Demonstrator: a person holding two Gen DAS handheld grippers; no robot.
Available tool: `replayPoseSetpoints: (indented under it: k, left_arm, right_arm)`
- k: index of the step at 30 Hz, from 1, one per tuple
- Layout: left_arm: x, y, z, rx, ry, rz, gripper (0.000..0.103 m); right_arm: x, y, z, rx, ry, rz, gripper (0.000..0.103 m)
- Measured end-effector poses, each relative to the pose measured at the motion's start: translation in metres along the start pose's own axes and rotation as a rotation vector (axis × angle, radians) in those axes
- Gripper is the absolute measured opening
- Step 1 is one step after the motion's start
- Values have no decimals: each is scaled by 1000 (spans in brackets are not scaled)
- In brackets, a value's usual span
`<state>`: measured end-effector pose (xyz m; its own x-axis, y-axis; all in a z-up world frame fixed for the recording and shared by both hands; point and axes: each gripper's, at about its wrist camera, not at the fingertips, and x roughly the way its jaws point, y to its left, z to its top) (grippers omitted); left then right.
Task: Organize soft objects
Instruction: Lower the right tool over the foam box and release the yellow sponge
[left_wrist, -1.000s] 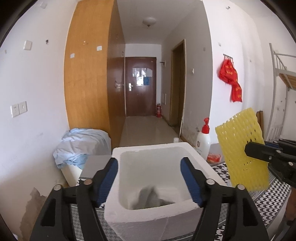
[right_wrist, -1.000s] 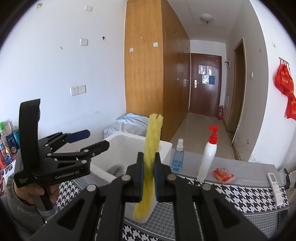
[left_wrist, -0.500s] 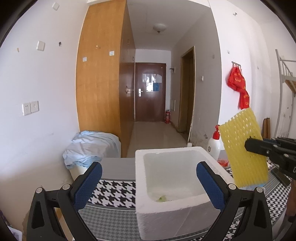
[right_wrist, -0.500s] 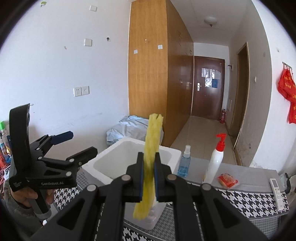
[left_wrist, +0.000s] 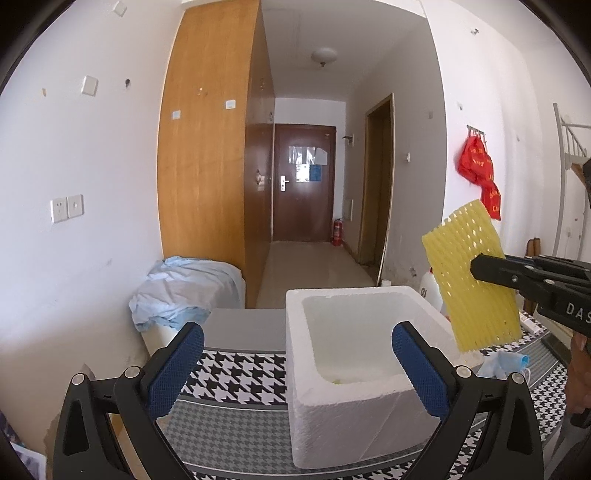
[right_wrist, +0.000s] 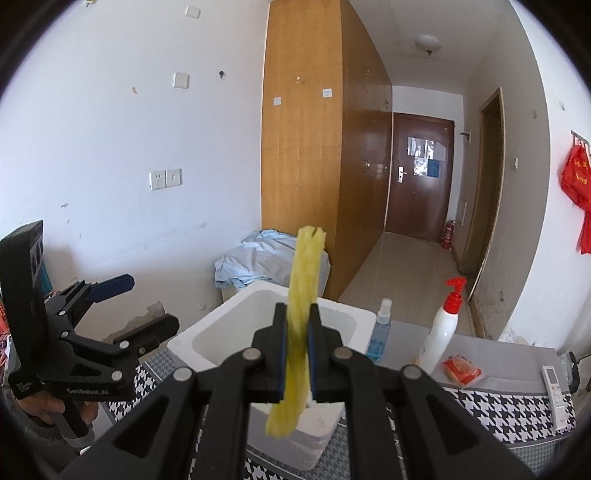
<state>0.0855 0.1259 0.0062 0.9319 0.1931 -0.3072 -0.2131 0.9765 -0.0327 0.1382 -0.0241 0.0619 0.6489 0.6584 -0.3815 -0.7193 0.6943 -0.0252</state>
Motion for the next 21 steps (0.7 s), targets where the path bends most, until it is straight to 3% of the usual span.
replayPoseSetpoints:
  k: [21]
  left_arm:
    - [-3,13,-6,-22,14,28,102]
  right_arm:
    - [27,7,5,-6,34,25,12]
